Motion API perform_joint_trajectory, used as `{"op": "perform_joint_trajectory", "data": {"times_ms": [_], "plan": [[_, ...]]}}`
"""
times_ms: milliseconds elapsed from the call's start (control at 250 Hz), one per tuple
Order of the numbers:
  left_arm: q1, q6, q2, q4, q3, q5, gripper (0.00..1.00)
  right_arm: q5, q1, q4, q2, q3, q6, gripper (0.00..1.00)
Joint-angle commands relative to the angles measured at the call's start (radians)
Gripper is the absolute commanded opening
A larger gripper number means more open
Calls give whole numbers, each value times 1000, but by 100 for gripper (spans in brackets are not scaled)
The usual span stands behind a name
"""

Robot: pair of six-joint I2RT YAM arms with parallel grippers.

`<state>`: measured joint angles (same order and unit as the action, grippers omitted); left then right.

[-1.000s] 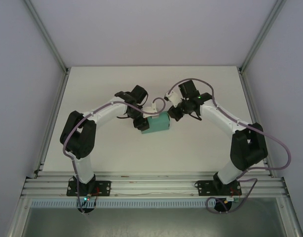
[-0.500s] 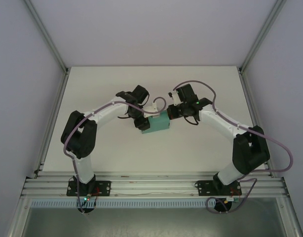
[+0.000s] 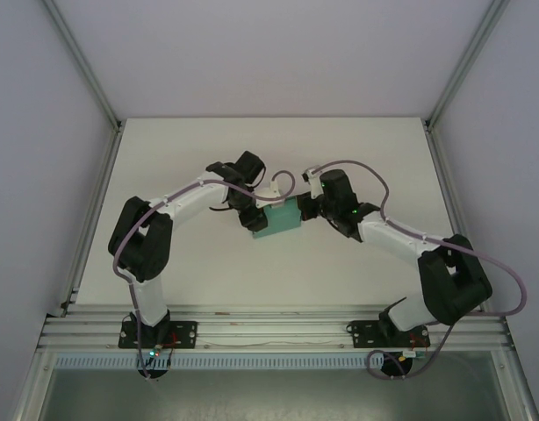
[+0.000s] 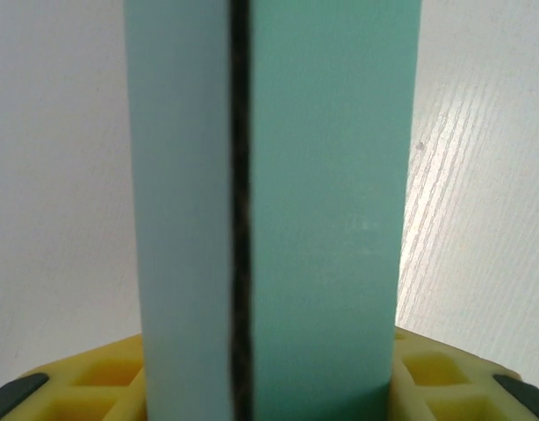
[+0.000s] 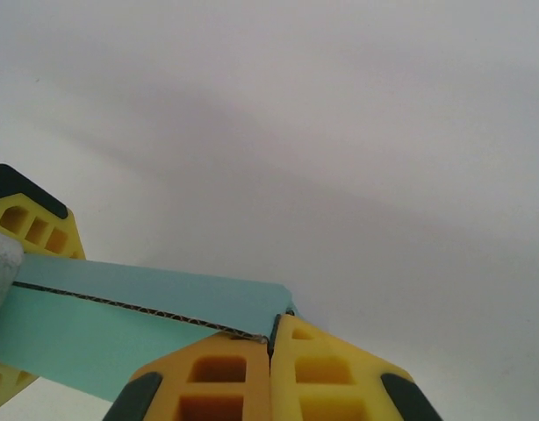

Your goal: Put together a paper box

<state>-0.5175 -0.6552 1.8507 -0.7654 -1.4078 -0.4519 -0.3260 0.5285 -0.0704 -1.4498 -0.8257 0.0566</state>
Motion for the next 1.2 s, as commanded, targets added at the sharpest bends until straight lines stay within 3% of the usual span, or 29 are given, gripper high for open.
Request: {"op": "perform_joint_trajectory", "data": {"times_ms": [0,96,136,196,224,344,544,640,923,1095,1195], "plan": [[-13,0,2,37,-20,10,51,41,18,75,-11,29,1,0],[-13,18,-22,60,-15,16,62,68,24,88,2,31,9,0],[-13,28,-36,70,-11,21,76,81,28,93,3,30,2,0],[-13,41,-62,80,-5,21,86,92,31,114,1,21,-7,0],[-13,47,-76,86,3,20,99,105,37,121,0,17,-10,0],[-14,117,-154,143,56,59,100,157,61,166,0,-6,-24,0],[-16,427,-313,232,187,292,100,170,69,233,20,-36,-112,0],[-16,511,-360,229,252,293,90,159,70,268,22,-52,-131,0],[-18,569,-341,222,250,250,35,149,76,320,14,-79,-137,0],[-18,616,-337,222,244,233,12,168,92,330,8,-84,-141,0],[-19,682,-337,223,239,202,5,214,107,343,0,-93,-155,0]]}}
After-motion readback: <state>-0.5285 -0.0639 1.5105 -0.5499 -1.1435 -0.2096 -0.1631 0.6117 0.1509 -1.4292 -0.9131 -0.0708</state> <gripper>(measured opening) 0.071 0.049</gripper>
